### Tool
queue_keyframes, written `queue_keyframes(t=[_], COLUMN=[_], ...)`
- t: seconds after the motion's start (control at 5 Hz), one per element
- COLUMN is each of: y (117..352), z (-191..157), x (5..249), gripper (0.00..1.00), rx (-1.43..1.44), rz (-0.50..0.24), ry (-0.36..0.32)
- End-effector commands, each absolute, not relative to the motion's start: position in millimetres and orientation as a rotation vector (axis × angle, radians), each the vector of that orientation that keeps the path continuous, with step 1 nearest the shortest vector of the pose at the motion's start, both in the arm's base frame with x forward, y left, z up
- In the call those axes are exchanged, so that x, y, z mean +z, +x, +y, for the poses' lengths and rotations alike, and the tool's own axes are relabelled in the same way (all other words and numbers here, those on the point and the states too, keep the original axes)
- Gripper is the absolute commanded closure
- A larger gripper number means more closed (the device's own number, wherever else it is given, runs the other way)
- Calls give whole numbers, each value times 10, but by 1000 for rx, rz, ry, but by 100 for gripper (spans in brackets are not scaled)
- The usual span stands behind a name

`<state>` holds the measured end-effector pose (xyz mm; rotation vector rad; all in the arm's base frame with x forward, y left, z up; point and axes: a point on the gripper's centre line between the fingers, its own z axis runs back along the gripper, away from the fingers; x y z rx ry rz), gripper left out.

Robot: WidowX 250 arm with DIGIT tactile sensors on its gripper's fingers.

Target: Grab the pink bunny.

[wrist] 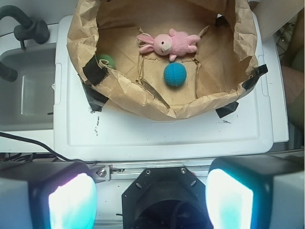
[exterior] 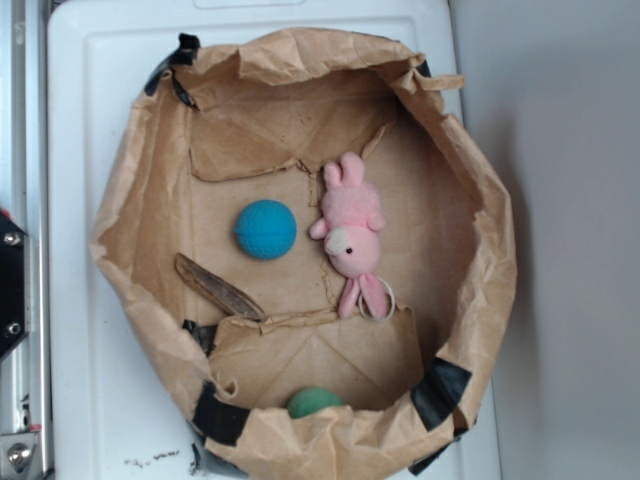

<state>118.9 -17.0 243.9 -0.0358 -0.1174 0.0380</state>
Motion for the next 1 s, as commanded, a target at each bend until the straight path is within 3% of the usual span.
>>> queue_keyframes(t=[0.0, 0.2, 0.4, 0.8], y=[1189, 1566, 1425, 1425], z=[-170, -340, -325, -325], x=[2439, 2321, 2346, 2346], gripper=[0, 0, 0, 0], rx=[38, 71, 43, 43], rz=[-117, -148, -144, -144], ry=[-36, -40, -90, -90])
